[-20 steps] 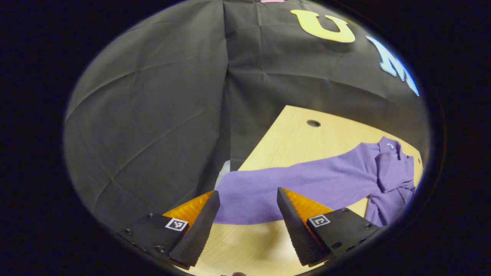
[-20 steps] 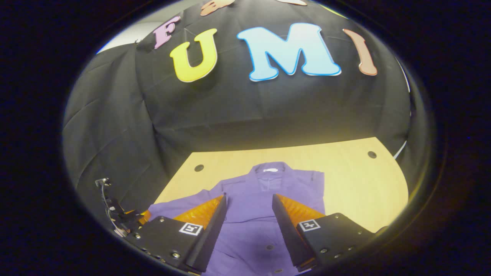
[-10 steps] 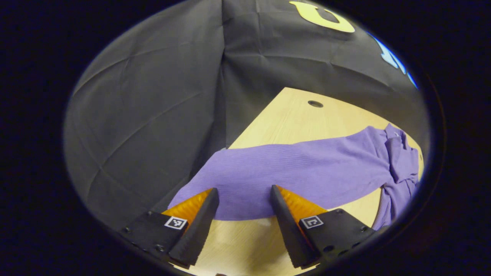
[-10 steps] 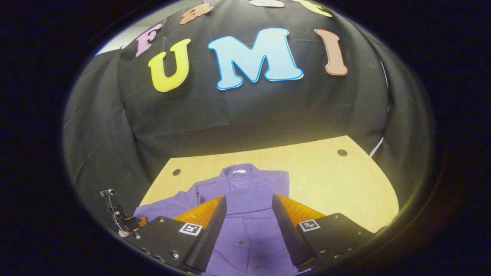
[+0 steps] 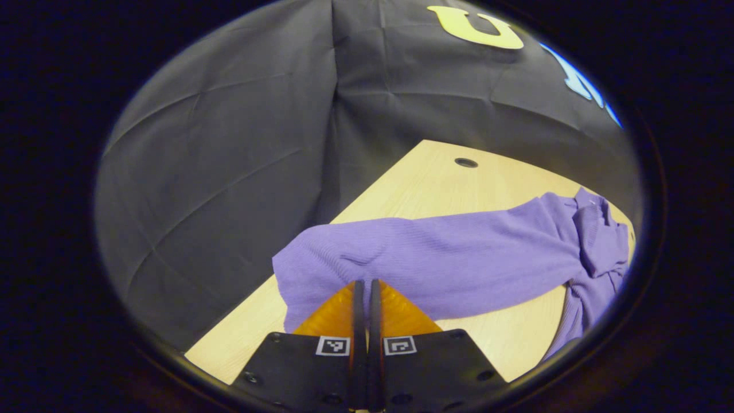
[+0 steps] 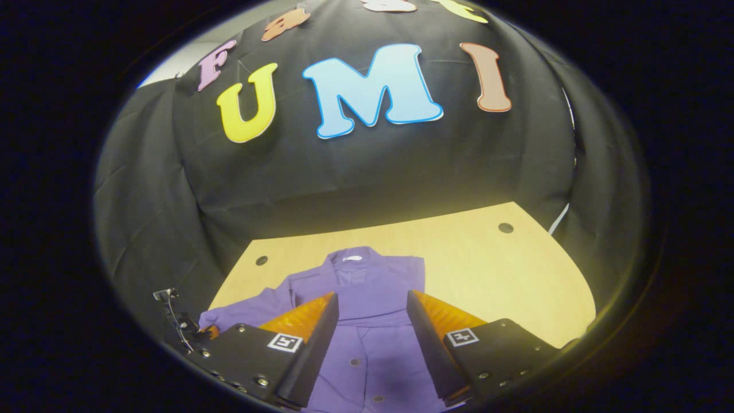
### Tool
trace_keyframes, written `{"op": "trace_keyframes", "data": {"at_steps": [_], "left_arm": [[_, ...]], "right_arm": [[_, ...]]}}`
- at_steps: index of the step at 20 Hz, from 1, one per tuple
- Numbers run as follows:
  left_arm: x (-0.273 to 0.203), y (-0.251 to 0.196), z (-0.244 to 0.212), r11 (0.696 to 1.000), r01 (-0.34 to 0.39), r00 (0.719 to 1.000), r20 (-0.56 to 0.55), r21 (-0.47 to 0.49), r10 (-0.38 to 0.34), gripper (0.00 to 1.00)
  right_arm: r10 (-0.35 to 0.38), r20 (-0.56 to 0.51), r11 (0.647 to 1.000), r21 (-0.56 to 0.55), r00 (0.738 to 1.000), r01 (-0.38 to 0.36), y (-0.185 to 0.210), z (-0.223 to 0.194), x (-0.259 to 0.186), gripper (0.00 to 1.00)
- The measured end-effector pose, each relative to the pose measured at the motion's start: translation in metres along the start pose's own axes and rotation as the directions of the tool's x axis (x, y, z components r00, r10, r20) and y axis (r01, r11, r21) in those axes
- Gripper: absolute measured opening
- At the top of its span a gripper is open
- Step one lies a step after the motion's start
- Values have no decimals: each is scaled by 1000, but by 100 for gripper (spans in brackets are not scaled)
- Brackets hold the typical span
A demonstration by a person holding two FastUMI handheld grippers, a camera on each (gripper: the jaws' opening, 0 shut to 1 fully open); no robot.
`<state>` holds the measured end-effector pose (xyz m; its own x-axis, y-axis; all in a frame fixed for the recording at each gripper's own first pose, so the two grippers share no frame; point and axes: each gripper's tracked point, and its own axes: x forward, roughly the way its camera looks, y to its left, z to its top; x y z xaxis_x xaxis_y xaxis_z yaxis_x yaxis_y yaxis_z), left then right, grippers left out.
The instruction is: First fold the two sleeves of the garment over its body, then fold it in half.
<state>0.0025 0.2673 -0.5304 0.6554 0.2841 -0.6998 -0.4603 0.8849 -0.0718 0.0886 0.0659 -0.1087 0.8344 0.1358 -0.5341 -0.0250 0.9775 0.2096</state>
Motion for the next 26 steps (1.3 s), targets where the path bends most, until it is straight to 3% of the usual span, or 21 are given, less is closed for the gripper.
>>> {"op": "trace_keyframes", "data": {"at_steps": [2, 6, 14, 20, 26], "left_arm": [[0, -1, 3, 1000, 4, 999, -40, -20, -5, 7], [-8, -13, 13, 1000, 10, 999, -53, 26, -8, 7], [-39, -131, 78, 977, 202, 977, 50, 68, -206, 7], [-70, -248, 99, 921, 352, 927, 76, 170, -368, 7], [-106, -361, 92, 836, 483, 858, 49, 261, -511, 7]], "right_arm": [[-9, 5, 1000, 9, 1000, 9, -8, 3, -1, 76], [-26, 13, 1000, 17, 1000, 26, -20, 4, -5, 76], [-49, 23, 996, 71, 999, 47, -41, 0, -15, 76], [-116, 37, 985, 131, 993, 110, -84, -7, -37, 76], [-206, 40, 959, 208, 978, 194, -131, -15, -59, 76]]}}
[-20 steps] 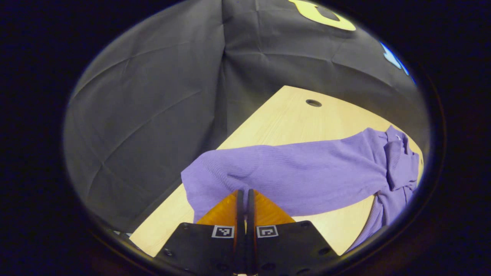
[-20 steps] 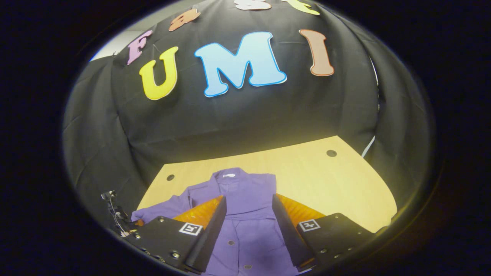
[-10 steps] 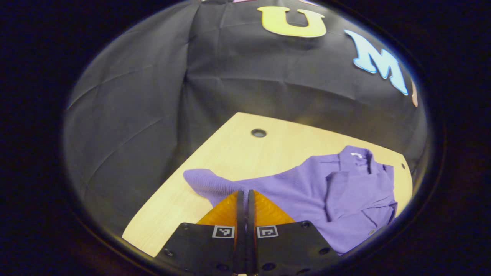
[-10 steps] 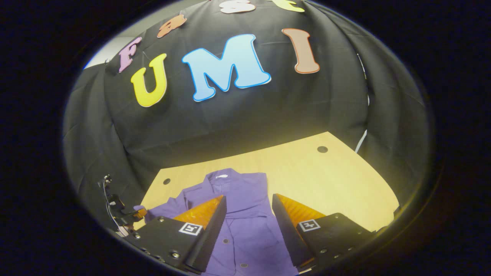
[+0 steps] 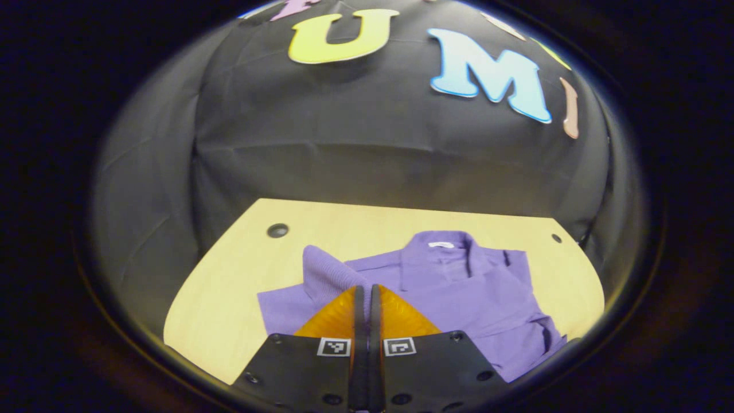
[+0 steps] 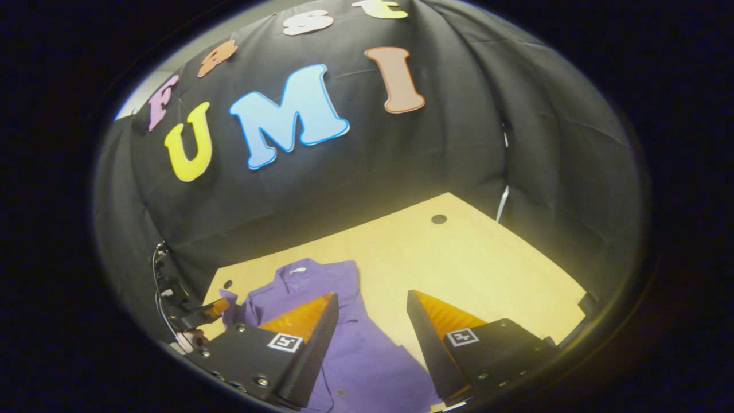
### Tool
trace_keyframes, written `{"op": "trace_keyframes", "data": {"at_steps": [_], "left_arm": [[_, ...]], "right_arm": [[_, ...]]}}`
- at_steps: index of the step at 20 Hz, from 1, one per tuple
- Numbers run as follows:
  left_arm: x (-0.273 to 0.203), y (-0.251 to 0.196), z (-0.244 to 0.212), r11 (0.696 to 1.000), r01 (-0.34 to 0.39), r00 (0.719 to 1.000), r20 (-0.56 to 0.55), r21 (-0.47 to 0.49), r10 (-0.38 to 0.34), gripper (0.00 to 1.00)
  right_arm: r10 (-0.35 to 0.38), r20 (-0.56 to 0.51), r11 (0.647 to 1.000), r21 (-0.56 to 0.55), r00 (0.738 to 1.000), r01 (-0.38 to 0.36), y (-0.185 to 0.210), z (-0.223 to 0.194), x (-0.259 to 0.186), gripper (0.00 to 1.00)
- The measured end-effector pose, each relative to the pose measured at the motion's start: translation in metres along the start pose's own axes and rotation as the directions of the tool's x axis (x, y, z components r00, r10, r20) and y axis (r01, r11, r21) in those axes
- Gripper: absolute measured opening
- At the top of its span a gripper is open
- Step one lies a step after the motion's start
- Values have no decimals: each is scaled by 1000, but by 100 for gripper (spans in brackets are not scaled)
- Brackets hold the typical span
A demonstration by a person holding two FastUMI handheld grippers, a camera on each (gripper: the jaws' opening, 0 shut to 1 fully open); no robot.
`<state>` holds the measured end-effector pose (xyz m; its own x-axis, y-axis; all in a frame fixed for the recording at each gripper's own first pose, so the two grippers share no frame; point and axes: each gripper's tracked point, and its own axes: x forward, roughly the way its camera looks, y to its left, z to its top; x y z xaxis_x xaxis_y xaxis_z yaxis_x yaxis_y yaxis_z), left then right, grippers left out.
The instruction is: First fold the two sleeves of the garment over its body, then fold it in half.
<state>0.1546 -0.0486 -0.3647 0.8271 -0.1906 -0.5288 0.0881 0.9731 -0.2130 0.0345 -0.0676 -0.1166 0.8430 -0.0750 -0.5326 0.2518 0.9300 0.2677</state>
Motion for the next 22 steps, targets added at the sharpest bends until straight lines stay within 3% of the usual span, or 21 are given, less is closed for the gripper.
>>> {"op": "trace_keyframes", "data": {"at_steps": [6, 12, 16, 22], "left_arm": [[18, -113, 4, 986, 150, 989, -16, 72, -150, 7], [34, -206, -13, 952, 273, 962, -60, 141, -267, 7], [48, -251, -37, 930, 324, 945, -109, 174, -308, 7], [67, -277, -71, 917, 352, 930, -185, 187, -319, 7]], "right_arm": [[-82, 0, 995, 54, 997, 82, -46, -1, -11, 76], [-144, -13, 986, 87, 989, 145, -86, -4, -23, 76], [-170, -25, 980, 100, 985, 171, -97, -4, -25, 76], [-182, -51, 977, 102, 982, 187, -114, -15, -23, 76]]}}
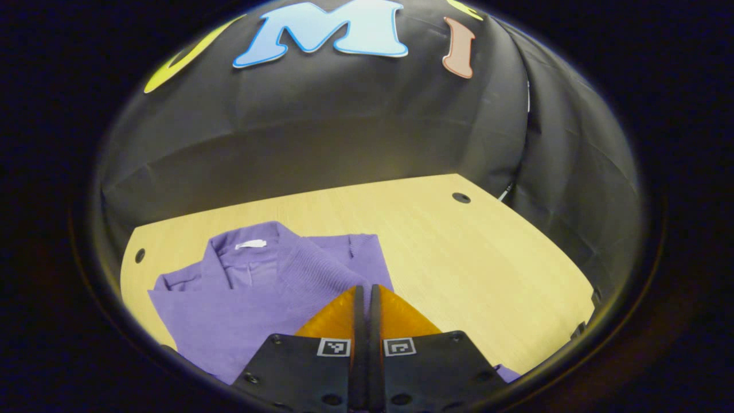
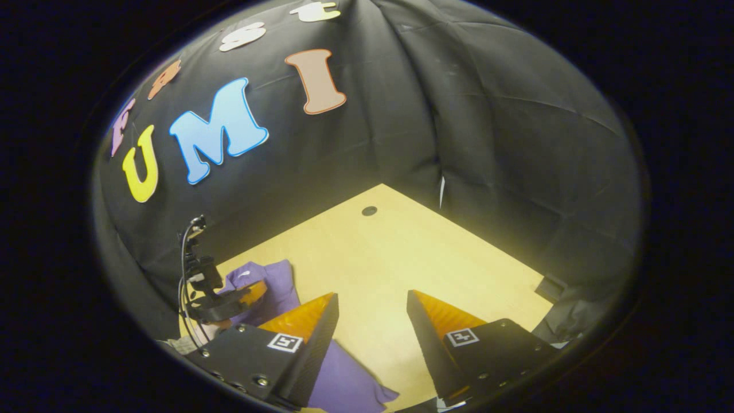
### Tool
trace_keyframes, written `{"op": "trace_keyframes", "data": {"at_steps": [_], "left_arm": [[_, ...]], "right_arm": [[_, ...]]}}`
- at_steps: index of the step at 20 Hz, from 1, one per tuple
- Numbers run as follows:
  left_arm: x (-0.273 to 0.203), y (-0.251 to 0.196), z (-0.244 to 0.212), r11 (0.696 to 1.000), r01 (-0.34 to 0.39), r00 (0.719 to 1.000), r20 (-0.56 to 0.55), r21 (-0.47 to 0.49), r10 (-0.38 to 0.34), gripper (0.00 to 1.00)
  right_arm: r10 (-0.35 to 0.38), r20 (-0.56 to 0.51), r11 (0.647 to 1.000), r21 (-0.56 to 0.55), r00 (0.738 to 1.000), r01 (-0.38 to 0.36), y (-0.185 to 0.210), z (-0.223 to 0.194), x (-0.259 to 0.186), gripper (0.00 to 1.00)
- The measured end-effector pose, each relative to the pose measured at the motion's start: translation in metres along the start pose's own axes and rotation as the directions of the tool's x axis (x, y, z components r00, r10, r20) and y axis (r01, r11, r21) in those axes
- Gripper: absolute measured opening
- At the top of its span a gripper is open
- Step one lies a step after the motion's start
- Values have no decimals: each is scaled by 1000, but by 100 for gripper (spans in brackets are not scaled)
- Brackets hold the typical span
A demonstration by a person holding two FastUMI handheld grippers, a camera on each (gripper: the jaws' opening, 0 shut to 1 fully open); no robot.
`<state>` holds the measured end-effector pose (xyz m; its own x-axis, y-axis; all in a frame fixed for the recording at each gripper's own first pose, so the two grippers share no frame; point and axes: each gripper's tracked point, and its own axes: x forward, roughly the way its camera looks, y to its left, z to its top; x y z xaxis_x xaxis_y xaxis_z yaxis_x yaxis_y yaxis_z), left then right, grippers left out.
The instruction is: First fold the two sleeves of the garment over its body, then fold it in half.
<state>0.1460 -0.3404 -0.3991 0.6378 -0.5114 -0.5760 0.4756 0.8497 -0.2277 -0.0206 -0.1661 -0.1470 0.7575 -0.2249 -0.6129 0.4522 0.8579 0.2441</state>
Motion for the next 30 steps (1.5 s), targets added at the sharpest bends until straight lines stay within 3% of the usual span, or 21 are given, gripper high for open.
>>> {"op": "trace_keyframes", "data": {"at_steps": [10, 14, 21, 30], "left_arm": [[23, 4, -39, 1000, -9, 992, -123, -5, 8, 10], [4, 15, -23, 1000, -17, 997, -76, 2, 17, 98], [-76, 62, -30, 998, -56, 998, -35, -17, 55, 94], [-195, 135, -125, 973, -210, 973, -122, -98, 197, 94]], "right_arm": [[22, -26, 999, -26, 999, -23, 8, -1, 9, 76], [45, -55, 998, -45, 997, -48, 19, -15, 13, 76], [94, -160, 987, -114, 983, -113, 37, -64, 26, 76], [137, -346, 940, -250, 928, -232, 46, -143, 43, 76]]}}
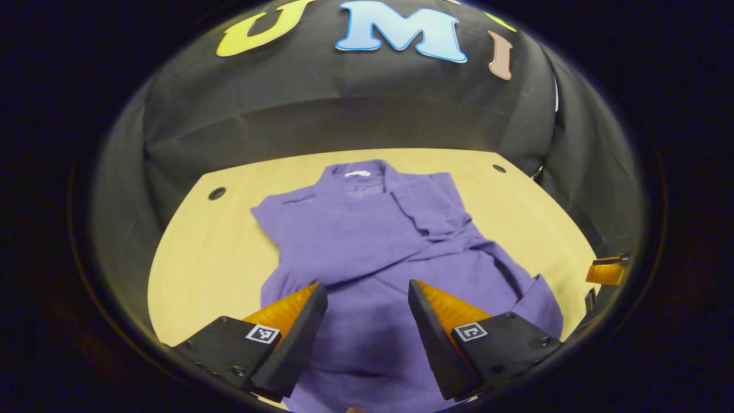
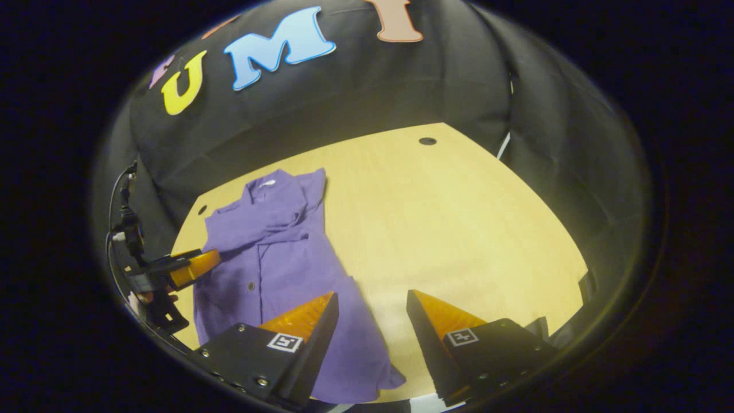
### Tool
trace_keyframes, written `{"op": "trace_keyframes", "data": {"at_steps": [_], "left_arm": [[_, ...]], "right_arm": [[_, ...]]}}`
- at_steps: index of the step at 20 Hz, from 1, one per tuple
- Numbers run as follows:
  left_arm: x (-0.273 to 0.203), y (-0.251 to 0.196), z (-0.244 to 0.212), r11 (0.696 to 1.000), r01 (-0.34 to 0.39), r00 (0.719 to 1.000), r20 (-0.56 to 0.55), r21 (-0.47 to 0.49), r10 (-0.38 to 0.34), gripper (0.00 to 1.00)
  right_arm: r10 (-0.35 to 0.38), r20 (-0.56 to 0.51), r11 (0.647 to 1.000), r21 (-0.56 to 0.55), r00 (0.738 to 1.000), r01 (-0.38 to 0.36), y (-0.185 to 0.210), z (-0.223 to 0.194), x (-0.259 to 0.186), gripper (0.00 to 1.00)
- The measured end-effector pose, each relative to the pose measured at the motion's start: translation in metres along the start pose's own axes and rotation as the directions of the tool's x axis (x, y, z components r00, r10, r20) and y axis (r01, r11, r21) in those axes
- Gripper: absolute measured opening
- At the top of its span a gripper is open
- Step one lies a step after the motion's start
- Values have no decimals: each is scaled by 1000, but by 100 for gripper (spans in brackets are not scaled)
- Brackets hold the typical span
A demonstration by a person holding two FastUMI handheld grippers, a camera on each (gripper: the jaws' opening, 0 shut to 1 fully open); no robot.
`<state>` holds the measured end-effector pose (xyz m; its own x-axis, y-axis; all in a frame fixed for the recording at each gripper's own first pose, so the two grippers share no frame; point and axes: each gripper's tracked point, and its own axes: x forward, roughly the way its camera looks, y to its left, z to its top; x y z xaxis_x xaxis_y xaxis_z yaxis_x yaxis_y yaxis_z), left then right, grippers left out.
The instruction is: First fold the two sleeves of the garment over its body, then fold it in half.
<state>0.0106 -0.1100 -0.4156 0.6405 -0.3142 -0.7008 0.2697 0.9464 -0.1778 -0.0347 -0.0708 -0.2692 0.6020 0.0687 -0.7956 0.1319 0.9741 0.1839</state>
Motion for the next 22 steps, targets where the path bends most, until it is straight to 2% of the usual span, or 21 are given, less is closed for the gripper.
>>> {"op": "trace_keyframes", "data": {"at_steps": [6, 11, 15, 17, 20, 21, 22], "left_arm": [[-55, 23, -95, 1000, -20, 991, -135, -9, 19, 95], [-77, 32, -155, 999, -44, 972, -232, -18, 38, 95], [-84, 38, -183, 997, -78, 957, -278, 7, 77, 94], [-82, 40, -182, 997, -79, 961, -263, 23, 82, 95], [-83, 39, -182, 996, -89, 959, -272, -16, 82, 95], [-81, 39, -182, 995, -95, 957, -276, -26, 84, 95], [-81, 39, -179, 994, -105, 960, -265, -36, 91, 96]], "right_arm": [[33, -108, 996, -82, 994, -42, 9, -41, 20, 76], [42, -189, 990, -122, 981, -66, 14, -72, 29, 76], [36, -236, 982, -173, 971, -79, 19, -93, 33, 76], [30, -250, 978, -194, 968, -80, 22, -99, 37, 77], [1, -270, 971, -230, 963, -65, 18, -109, 40, 78], [-7, -265, 968, -245, 964, -60, 17, -108, 41, 70], [-15, -267, 964, -259, 964, -57, 17, -111, 43, 78]]}}
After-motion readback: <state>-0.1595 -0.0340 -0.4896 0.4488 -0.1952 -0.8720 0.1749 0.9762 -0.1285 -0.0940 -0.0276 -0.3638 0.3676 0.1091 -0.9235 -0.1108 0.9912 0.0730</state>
